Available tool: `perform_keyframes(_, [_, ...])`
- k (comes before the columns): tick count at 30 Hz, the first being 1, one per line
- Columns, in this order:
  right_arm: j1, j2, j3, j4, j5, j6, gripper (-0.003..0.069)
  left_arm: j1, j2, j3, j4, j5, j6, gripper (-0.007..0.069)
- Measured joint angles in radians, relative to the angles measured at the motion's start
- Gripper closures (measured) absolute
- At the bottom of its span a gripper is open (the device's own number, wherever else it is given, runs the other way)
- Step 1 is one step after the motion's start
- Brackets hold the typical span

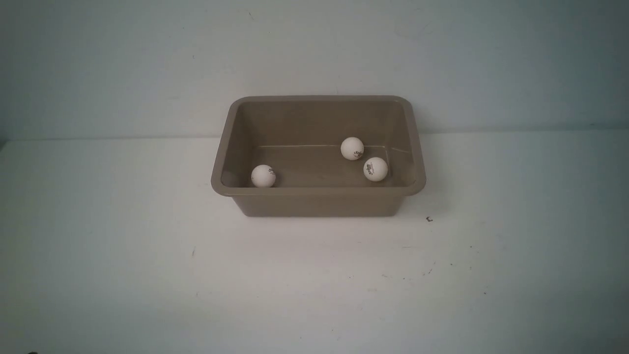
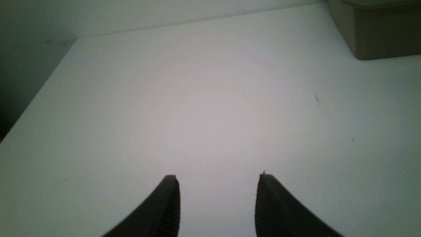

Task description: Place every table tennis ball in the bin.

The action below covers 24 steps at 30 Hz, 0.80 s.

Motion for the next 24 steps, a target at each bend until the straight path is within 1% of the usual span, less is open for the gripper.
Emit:
perform_keyframes(1, [0.000,0.000,-0.001,0.049,0.000,-0.066,0.0500,0.000,0.000,0.000,0.000,0.000,0.000,0.0335])
perform_keyframes(3, [0.000,0.000,-0.001,0.108,0.000,-0.139,0.0500,0.000,0.000,0.000,0.000,-0.001,0.000,0.0335])
perform_keyframes(4, [0.000,0.000,-0.001,0.171,0.000,-0.217,0.0500,0.000,0.000,0.001,0.000,-0.003,0.000,0.0335])
perform_keyframes(7, [0.000,0.000,-0.001,0.213,0.000,-0.269,0.0500,0.000,0.000,0.001,0.000,-0.004,0.000,0.0335])
perform_keyframes(17, [0.000,0.000,-0.001,0.213,0.001,-0.277,0.0500,0.000,0.000,0.001,0.000,-0.005,0.000,0.0335])
perform_keyframes(22, [0.000,0.000,-0.001,0.164,0.001,-0.173,0.0500,0.000,0.000,0.001,0.000,-0.005,0.000,0.0335])
perform_keyframes(24, [0.000,0.000,-0.001,0.151,0.001,-0.154,0.0500,0.000,0.000,0.001,0.000,-0.005,0.000,0.0335])
